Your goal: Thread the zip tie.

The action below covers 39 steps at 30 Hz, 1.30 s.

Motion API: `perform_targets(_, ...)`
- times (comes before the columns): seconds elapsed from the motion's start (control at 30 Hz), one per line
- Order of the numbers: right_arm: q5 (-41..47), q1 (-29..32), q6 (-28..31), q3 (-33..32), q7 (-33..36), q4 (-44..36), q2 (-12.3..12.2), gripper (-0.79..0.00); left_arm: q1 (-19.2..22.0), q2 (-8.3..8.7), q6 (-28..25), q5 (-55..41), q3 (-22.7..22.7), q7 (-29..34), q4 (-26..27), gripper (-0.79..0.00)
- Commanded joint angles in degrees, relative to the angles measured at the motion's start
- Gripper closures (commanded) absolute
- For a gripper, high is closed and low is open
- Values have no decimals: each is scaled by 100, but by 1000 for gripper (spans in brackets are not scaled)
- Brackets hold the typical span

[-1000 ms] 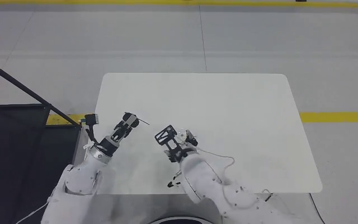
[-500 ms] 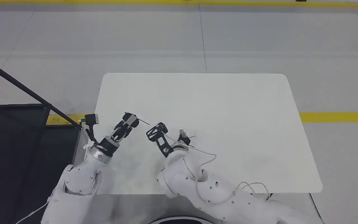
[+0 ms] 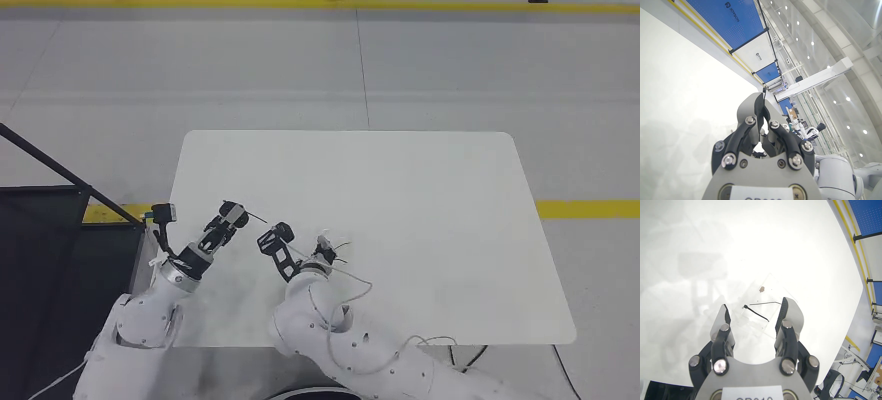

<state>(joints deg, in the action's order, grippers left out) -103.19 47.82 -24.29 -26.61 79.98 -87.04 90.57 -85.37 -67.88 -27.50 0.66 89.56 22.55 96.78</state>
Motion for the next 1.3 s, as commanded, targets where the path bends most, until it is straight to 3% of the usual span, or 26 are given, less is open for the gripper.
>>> perform_targets(0.0, -86, 30, 29, -41, 29, 88, 80, -517, 0, 0, 0, 0, 0, 0, 0, 0)
perform_targets(0.13, -257, 91, 92, -120, 92, 225, 214, -496, 0, 0, 0, 0, 0, 0, 0, 0)
perform_targets(0.43, -467, 252, 129, -336, 29, 457, 439, -336, 0, 0, 0, 0, 0, 0, 0, 0)
perform_targets(1.03, -812, 523, 537, -751, -179, 724, 746, -317, 0, 0, 0, 0, 0, 0, 0, 0)
perform_targets(1.27, -909, 617, 648, -931, -294, 789, 840, -271, 0, 0, 0, 0, 0, 0, 0, 0)
